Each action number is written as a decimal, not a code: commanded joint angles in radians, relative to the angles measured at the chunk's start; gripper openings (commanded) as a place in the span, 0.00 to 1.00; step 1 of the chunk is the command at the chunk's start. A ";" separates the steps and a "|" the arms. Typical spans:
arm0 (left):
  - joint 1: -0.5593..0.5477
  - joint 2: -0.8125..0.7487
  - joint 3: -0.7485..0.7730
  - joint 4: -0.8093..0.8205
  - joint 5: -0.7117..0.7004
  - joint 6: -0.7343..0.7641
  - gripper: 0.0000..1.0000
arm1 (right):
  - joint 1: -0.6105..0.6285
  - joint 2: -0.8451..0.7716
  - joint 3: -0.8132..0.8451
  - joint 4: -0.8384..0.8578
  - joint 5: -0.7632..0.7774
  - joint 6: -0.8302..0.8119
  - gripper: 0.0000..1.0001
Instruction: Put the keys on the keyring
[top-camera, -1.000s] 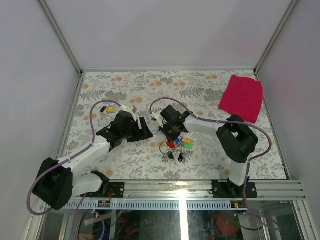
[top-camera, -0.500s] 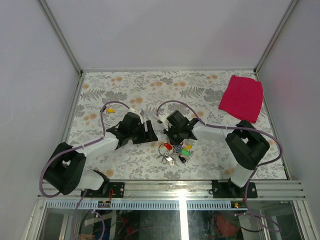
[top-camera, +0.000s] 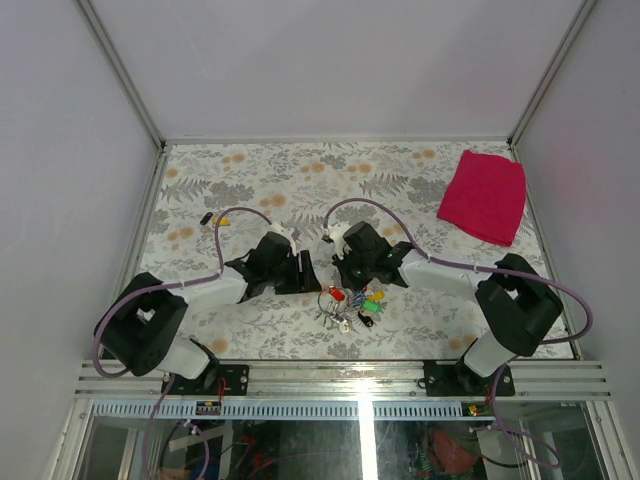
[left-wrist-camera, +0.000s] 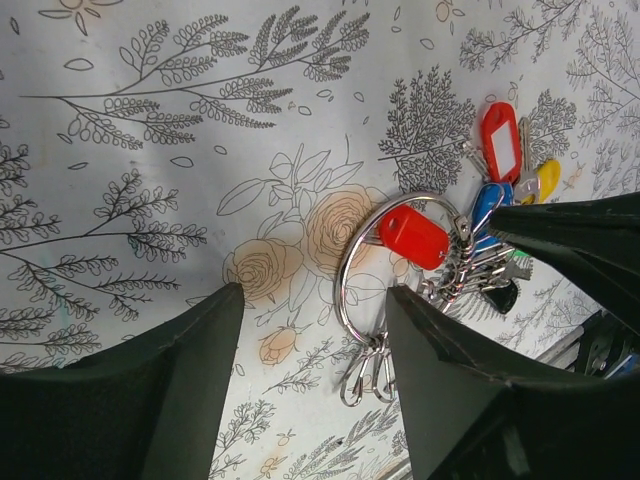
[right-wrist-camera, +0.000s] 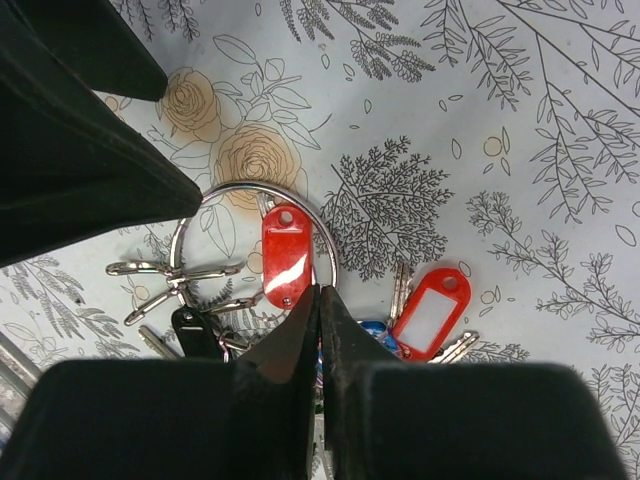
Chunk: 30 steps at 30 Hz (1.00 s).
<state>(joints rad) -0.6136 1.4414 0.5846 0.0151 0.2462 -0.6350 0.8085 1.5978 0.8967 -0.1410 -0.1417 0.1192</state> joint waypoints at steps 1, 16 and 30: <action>-0.011 -0.016 -0.026 0.059 -0.020 -0.009 0.59 | -0.007 -0.073 0.015 0.013 -0.004 0.051 0.06; -0.217 -0.177 -0.050 -0.187 -0.285 -0.021 0.54 | -0.065 -0.269 -0.042 -0.120 0.281 0.356 0.30; -0.386 -0.028 0.038 -0.217 -0.385 -0.007 0.42 | -0.114 -0.339 -0.096 -0.124 0.246 0.356 0.31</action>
<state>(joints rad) -0.9775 1.3785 0.5964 -0.1886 -0.0879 -0.6540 0.7010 1.3003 0.8078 -0.2623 0.0940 0.4641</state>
